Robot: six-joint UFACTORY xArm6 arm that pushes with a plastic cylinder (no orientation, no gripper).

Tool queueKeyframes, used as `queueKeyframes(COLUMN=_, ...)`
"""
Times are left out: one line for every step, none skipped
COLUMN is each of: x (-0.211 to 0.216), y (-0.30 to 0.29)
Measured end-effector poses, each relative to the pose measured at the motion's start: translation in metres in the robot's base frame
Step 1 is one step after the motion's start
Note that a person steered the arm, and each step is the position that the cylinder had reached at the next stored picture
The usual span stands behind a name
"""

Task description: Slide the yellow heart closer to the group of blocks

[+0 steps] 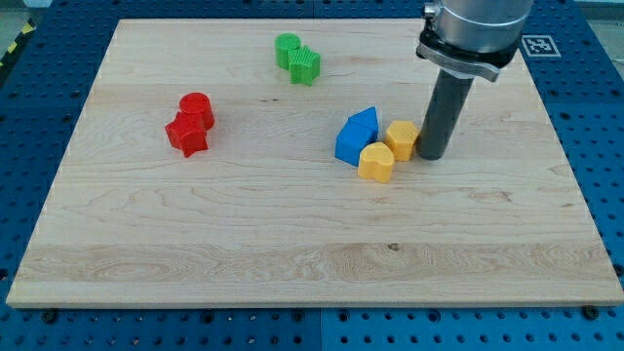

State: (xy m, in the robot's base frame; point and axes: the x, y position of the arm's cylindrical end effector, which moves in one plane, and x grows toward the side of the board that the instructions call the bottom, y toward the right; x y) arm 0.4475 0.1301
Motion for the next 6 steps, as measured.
queueKeyframes(x=0.007, y=-0.004)
queueKeyframes(x=0.057, y=-0.003)
queueKeyframes(x=0.066, y=-0.027)
queueKeyframes(x=0.056, y=-0.067)
queueKeyframes(x=0.051, y=-0.07)
queueKeyframes(x=0.044, y=-0.07)
